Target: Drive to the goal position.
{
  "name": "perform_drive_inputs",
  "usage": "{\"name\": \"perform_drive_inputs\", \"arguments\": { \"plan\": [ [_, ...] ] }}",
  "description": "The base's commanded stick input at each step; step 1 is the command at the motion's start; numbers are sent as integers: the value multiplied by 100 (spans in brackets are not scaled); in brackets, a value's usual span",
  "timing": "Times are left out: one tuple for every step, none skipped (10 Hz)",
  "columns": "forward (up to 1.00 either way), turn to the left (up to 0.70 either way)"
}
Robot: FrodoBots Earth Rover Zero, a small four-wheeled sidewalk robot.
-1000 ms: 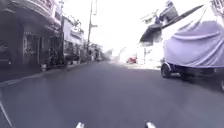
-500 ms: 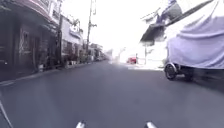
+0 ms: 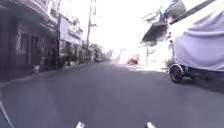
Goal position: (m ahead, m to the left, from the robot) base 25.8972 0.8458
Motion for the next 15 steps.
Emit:
{"name": "perform_drive_inputs", "arguments": {
  "plan": [
    [70,0],
    [70,0],
    [70,0],
    [70,0],
    [70,0],
    [70,0],
    [70,0],
    [70,0],
    [70,0],
    [70,0],
    [70,0],
    [70,0],
    [70,0],
    [70,0],
    [70,0]
  ]
}}
